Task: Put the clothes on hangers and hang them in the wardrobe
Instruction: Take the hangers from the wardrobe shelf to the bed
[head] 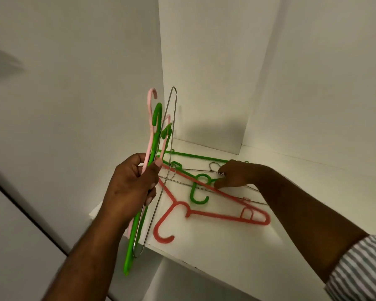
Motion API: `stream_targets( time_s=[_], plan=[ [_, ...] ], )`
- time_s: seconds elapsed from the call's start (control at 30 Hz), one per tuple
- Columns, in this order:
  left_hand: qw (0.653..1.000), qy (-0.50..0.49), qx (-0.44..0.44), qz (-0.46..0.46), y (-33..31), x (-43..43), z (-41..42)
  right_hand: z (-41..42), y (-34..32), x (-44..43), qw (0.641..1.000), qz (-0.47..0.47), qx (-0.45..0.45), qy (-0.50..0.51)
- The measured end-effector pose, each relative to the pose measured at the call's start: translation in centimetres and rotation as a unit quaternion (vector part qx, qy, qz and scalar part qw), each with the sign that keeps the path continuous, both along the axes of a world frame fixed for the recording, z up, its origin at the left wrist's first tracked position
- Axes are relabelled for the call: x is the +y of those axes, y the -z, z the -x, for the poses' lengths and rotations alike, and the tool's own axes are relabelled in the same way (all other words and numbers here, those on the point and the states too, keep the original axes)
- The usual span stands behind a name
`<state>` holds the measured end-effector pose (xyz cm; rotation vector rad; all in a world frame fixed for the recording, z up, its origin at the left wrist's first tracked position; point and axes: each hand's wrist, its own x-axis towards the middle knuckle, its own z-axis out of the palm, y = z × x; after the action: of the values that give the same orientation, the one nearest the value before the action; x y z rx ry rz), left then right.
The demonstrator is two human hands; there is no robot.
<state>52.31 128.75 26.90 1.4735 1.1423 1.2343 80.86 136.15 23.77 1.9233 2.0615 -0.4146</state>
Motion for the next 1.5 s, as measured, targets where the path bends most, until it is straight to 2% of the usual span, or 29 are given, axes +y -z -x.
stream_targets(
  time_s=[0.13, 0.3, 0.5, 0.6, 0.7, 0.77, 0.9, 1.03, 1.13, 1.3, 1.5],
  plan=[
    [1.0, -0.002, 0.0, 0.002, 0.1, 0.2, -0.2, -0.2, 1.2, -0.4, 1.0, -0.009, -0.021, 0.008],
    [1.0, 0.001, -0.003, 0.008, 0.6, 0.8, -0.6, 0.3, 1.7, -1.0, 0.998, -0.039, 0.033, 0.045],
    [0.999, 0.009, -0.027, 0.045, 3.7, 1.9, -1.8, 0.5, 1.7, -1.1, 0.99, 0.001, 0.097, 0.105],
    [0.995, 0.024, -0.074, 0.071, 5.3, 2.6, -2.5, 0.8, 1.7, -2.0, 0.983, -0.029, 0.109, 0.144],
    [0.986, 0.04, -0.133, 0.087, 6.1, 3.3, -2.9, 1.4, 2.3, -2.9, 0.979, -0.105, 0.063, 0.165],
    [0.983, 0.055, -0.15, 0.086, 6.4, 3.7, -3.2, 1.3, 2.7, -3.3, 0.967, -0.141, 0.081, 0.198],
    [0.975, 0.076, -0.185, 0.096, 6.9, 4.3, -4.1, -0.3, 2.6, -3.4, 0.954, -0.13, 0.149, 0.224],
    [0.97, 0.085, -0.206, 0.101, 6.9, 5.1, -4.7, -1.7, 1.6, -4.4, 0.951, -0.164, 0.135, 0.226],
    [0.962, 0.098, -0.238, 0.096, 7.0, 5.8, -4.6, -1.3, -0.3, -6.0, 0.941, -0.186, 0.169, 0.225],
    [0.936, 0.115, -0.319, 0.093, 6.2, 6.7, -3.5, 1.8, 0.1, -9.3, 0.957, -0.111, 0.197, 0.181],
    [0.951, 0.123, -0.276, 0.059, 3.0, 6.4, -1.8, 5.4, 3.0, -10.1, 0.973, -0.04, 0.158, 0.161]
  ],
)
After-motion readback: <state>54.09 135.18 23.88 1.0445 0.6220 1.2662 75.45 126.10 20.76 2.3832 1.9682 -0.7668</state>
